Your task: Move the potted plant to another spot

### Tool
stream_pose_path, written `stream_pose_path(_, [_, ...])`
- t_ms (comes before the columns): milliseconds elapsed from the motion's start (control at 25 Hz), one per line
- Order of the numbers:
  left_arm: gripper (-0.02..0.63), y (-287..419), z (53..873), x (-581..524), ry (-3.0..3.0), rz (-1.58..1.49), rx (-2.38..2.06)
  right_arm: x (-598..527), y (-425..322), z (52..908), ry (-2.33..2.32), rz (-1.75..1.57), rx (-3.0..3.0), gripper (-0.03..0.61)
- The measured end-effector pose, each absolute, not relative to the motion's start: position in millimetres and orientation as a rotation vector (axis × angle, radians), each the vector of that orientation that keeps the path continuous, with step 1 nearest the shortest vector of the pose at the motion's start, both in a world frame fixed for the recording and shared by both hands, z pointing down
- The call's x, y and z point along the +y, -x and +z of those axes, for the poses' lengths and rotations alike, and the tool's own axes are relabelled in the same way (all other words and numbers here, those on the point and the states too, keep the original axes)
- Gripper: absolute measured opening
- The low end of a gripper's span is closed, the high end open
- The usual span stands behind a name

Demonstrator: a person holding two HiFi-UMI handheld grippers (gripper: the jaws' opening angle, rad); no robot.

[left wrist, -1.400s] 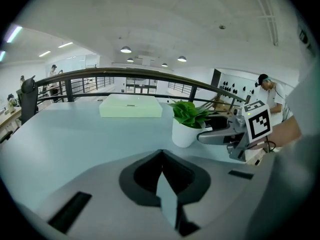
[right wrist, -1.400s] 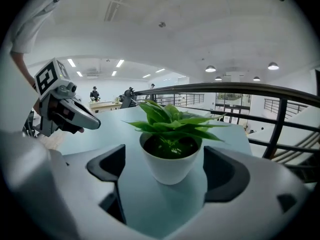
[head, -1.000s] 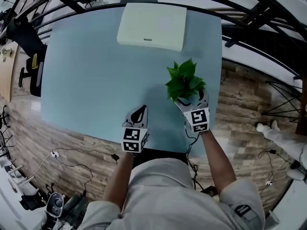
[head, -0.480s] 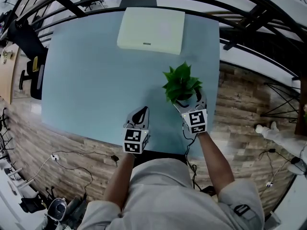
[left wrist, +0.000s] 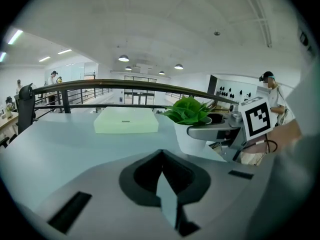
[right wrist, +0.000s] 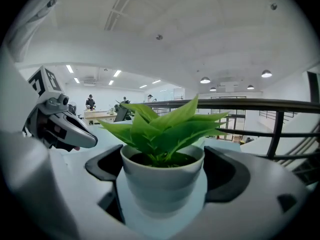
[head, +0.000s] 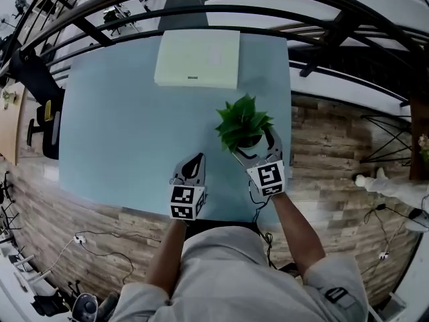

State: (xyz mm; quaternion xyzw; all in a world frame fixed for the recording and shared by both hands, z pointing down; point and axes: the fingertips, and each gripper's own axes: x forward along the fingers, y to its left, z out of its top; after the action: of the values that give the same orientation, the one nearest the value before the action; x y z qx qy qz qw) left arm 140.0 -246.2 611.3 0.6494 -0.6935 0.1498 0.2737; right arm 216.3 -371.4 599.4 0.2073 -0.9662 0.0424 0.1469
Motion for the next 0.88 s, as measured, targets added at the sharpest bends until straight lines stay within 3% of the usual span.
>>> stream_pose_path(560, [0.012,-135.2,550.5,-255.7,-1.79,0.303,-1.995,-367.2,-221.3,529.1,-0.557,0.029,-2.893,0.503])
stream_pose_path(880, [0.012,-94.4,532.2,-203.7,-1.711,0.257,-2.112,-318.2,-174.4,514.1,-0.384,0.042,-2.947,0.502])
